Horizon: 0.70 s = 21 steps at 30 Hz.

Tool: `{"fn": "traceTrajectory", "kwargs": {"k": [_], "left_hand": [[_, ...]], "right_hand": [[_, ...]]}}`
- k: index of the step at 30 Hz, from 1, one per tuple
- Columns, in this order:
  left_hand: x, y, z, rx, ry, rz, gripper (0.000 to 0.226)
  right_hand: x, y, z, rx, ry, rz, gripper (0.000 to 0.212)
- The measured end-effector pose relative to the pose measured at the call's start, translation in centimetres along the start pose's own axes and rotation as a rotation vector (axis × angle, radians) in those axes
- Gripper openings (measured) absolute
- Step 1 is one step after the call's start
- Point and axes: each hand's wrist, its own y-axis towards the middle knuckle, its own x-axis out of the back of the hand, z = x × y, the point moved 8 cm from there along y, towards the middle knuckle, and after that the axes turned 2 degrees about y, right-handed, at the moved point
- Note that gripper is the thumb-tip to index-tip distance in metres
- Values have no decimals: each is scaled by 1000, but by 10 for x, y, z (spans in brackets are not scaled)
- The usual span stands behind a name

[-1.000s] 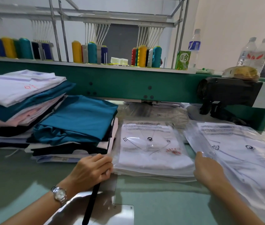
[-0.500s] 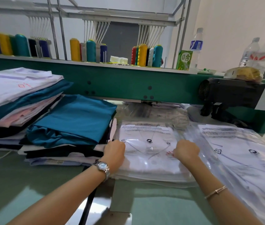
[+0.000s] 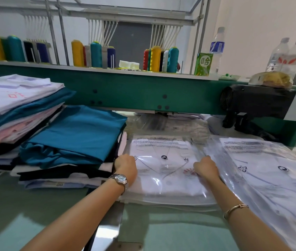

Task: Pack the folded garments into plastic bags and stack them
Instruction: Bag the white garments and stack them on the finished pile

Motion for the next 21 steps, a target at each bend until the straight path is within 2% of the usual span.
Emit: {"fn": "traceTrajectory", "kwargs": {"k": [5, 7, 10, 12, 15, 18, 21], "left_hand": [[0, -2, 2, -3, -81, -69, 28], [3, -2, 5, -2, -194, -75, 26], [12, -3, 11, 16, -583, -105, 19], [12, -2, 14, 64, -902, -54, 18], [21, -3, 9, 75, -1301, 5, 29], [34, -8, 7, 63, -1535, 0, 37], [47, -12, 10, 54, -1562, -65, 41]], "right_hand": [[-7, 4, -2, -27, 250, -24, 57], [-12, 9, -1, -34, 372, -1, 66], [-7, 13, 0, -18, 455, -40, 53], [2, 10, 5, -7, 454, -103, 47], [13, 7, 17, 34, 444, -164, 43], [26, 4, 32, 105, 460, -187, 44], [44, -1, 43, 167, 481, -222, 47]]}}
